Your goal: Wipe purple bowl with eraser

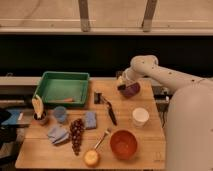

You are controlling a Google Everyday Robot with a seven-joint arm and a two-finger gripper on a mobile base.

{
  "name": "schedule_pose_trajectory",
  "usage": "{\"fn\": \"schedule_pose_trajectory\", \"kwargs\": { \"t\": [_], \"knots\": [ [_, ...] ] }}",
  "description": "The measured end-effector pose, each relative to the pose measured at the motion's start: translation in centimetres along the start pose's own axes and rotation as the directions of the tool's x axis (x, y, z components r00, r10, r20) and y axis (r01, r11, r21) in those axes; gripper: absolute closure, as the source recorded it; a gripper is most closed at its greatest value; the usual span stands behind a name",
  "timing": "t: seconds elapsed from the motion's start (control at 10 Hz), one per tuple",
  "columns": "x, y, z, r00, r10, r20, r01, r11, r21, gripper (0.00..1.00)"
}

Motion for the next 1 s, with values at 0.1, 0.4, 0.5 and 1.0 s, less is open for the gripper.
{"fn": "schedule_pose_trajectory", "kwargs": {
  "t": [0.1, 0.4, 0.5, 1.0],
  "knots": [
    [0.8, -0.5, -0.2, 1.0, 0.005, -0.009, -0.005, 1.0, 0.004, 1.0],
    [2.8, -4.6, -1.6, 0.997, 0.075, -0.02, -0.075, 0.997, 0.036, 1.0],
    [2.7, -5.7, -1.8, 0.995, 0.098, -0.015, -0.098, 0.994, 0.046, 1.0],
    [-2.5, -8.3, 0.2, 0.989, 0.15, 0.022, -0.151, 0.986, 0.074, 1.0]
  ]
}}
